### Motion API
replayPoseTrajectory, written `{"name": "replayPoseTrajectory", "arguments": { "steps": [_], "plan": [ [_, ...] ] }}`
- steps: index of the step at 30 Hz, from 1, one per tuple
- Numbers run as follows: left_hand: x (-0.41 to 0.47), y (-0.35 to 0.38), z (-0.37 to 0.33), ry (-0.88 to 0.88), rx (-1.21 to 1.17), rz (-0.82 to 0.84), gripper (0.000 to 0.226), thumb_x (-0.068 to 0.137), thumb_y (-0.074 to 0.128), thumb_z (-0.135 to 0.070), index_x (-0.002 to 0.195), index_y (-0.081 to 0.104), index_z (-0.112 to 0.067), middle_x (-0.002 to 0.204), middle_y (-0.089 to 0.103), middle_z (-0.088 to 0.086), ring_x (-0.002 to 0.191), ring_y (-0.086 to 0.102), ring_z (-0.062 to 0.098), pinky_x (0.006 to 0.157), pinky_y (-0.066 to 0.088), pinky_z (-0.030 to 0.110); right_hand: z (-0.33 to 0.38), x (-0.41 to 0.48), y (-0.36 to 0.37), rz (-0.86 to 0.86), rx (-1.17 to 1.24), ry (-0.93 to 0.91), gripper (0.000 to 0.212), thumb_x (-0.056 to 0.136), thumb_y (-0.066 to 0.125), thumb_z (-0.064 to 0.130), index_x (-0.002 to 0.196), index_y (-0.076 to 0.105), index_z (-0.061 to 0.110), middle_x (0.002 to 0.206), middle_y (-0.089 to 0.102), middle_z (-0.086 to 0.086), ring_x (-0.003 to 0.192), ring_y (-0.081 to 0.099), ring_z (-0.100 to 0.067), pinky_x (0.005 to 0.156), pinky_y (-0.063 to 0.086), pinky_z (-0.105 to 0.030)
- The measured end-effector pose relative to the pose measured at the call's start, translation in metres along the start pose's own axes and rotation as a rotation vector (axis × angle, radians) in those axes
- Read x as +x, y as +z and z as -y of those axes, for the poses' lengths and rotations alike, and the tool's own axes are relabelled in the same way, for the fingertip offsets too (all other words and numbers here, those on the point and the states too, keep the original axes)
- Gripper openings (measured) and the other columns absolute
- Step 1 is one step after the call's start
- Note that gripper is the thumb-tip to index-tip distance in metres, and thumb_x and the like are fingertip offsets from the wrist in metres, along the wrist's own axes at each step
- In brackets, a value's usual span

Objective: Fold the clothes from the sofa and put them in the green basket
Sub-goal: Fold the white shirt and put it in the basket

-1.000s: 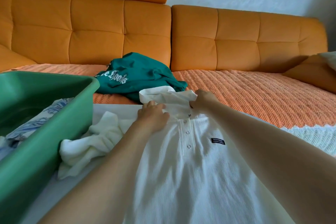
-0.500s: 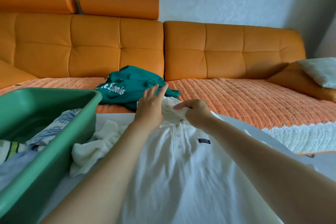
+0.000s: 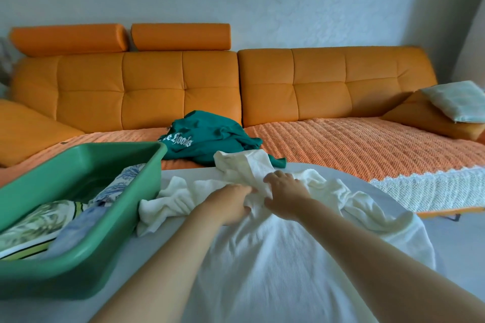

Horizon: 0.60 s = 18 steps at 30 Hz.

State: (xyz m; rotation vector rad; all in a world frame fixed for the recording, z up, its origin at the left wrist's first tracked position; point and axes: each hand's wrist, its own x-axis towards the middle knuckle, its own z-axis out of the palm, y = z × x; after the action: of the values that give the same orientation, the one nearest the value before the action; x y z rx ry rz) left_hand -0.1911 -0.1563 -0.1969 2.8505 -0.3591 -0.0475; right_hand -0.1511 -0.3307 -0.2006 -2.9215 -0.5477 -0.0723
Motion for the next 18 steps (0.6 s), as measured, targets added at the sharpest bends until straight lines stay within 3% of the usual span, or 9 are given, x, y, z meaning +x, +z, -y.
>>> {"name": "replayPoseTrajectory", "arguments": {
  "steps": [2,5,7,9,10,13,15,18],
  "plan": [
    [-0.005,0.003,0.002,0.007,0.012,-0.055,0.049,0.094,0.053,-0.023,0.143,0.048,-0.03,0.145,0.051,-0.004,0.131,0.048,0.019,0.103,0.046,0.041,0.006,0.006,0.002,-0.022,-0.018,0.021,0.045,0.093,0.056,0.031,0.135,0.047,0.017,0.128,0.055,-0.006,0.12,0.05,-0.03,0.093,0.038,-0.038],
    [-0.007,0.004,0.007,0.007,0.008,-0.153,0.048,0.096,0.051,-0.019,0.143,0.046,-0.026,0.143,0.05,-0.002,0.131,0.045,0.02,0.101,0.045,0.041,0.008,0.009,0.001,-0.062,-0.108,0.062,0.012,0.092,0.051,0.016,0.095,0.062,0.021,0.092,0.061,-0.001,0.099,0.057,-0.028,0.076,0.033,-0.033],
    [-0.005,0.003,0.008,0.033,-0.029,-0.253,0.052,0.097,0.051,-0.015,0.147,0.039,-0.024,0.147,0.045,-0.001,0.135,0.039,0.021,0.102,0.044,0.042,0.008,0.01,0.0,-0.107,-0.04,0.006,0.021,0.091,0.048,0.014,0.079,0.062,0.025,0.08,0.057,0.004,0.091,0.054,-0.025,0.078,0.037,-0.033],
    [-0.001,0.001,0.007,0.08,-0.022,-0.377,0.062,0.095,0.053,-0.009,0.151,0.033,-0.024,0.151,0.038,0.0,0.139,0.033,0.023,0.104,0.042,0.043,0.004,0.01,-0.003,-0.195,0.098,-0.109,0.026,0.088,0.051,0.012,0.093,0.072,0.026,0.092,0.064,0.008,0.096,0.055,-0.019,0.085,0.044,-0.033],
    [0.001,0.0,0.007,0.099,0.035,-0.42,0.069,0.093,0.055,-0.004,0.154,0.028,-0.025,0.155,0.032,0.001,0.142,0.028,0.025,0.107,0.039,0.043,0.004,0.008,-0.006,-0.201,0.17,-0.165,0.027,0.085,0.053,0.01,0.095,0.073,0.026,0.094,0.063,0.013,0.096,0.054,-0.014,0.082,0.046,-0.03],
    [0.003,-0.002,0.01,0.084,0.256,-0.407,0.086,0.088,0.059,0.0,0.158,0.018,-0.03,0.164,0.01,0.004,0.15,0.007,0.028,0.12,0.019,0.044,0.0,-0.004,-0.017,-0.077,0.318,-0.245,0.035,0.076,0.054,0.001,0.075,0.06,0.035,0.075,0.055,0.019,0.073,0.052,-0.004,0.059,0.037,-0.017],
    [0.001,-0.002,0.013,0.088,0.285,-0.389,0.067,0.092,0.063,-0.01,0.151,0.039,-0.029,0.165,0.015,0.004,0.151,0.006,0.027,0.122,0.009,0.046,-0.003,-0.012,-0.023,-0.002,0.379,-0.236,0.04,0.071,0.052,-0.003,0.064,0.057,0.036,0.067,0.054,0.015,0.062,0.05,-0.003,0.054,0.036,-0.016],
    [-0.002,-0.006,0.016,0.157,0.221,-0.43,0.021,0.096,0.062,-0.022,0.114,0.073,-0.021,0.146,0.049,0.002,0.144,0.032,0.023,0.123,0.004,0.041,-0.012,-0.021,-0.031,0.058,0.319,-0.179,0.038,0.073,0.05,-0.003,0.07,0.064,0.032,0.071,0.058,0.01,0.064,0.054,-0.011,0.052,0.041,-0.023]
  ]
}}
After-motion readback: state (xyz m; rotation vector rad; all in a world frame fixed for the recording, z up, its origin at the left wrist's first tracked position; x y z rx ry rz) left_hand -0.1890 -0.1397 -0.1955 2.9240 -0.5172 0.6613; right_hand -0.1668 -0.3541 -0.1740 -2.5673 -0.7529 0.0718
